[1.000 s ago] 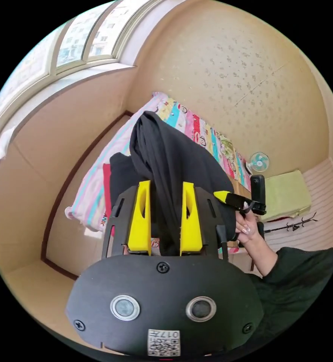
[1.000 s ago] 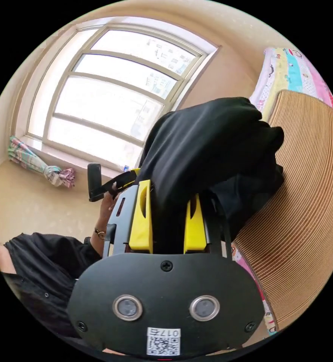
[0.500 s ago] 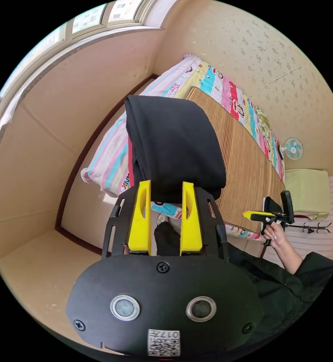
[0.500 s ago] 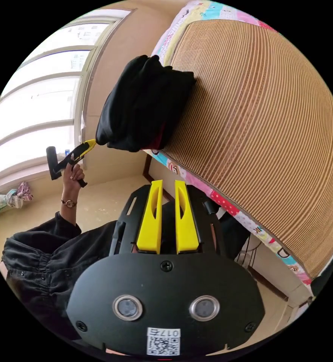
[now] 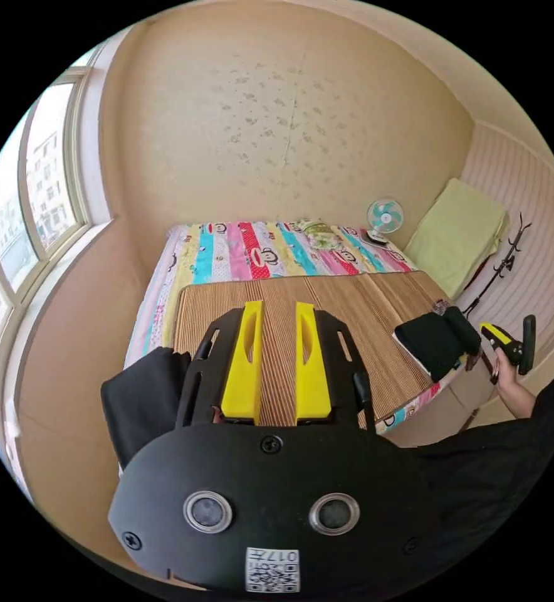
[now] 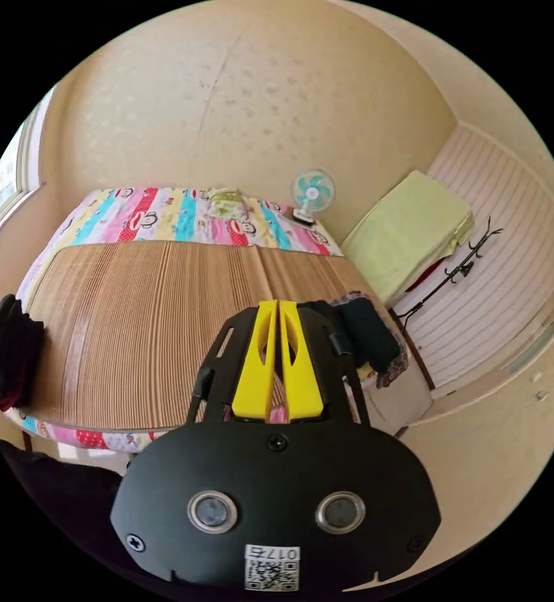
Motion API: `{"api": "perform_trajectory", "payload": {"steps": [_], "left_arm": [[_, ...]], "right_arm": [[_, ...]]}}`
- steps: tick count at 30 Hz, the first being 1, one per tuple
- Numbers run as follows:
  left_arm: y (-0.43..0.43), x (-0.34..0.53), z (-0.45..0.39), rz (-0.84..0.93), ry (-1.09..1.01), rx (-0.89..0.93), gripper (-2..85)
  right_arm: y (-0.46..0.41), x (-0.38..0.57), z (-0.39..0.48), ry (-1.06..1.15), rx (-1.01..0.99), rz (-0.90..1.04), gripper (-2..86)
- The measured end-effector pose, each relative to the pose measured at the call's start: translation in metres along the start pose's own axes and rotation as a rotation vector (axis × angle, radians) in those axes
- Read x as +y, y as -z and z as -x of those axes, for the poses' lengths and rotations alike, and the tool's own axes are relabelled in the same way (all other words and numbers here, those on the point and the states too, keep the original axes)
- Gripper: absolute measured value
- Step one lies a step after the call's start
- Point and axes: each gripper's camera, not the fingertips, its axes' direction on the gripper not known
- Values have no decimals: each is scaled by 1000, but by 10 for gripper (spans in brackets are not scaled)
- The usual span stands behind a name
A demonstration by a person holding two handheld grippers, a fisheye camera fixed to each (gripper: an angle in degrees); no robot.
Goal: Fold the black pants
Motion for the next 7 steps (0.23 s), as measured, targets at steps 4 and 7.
{"api": "perform_trajectory", "payload": {"steps": [4,7], "left_arm": [[-36,-26,-90,-13,-13,293,65],[-70,-36,-140,58,19,386,64]], "right_arm": [[-62,-9,-110,-178,-7,230,7],[-125,12,-209,-532,-237,382,14]]}}
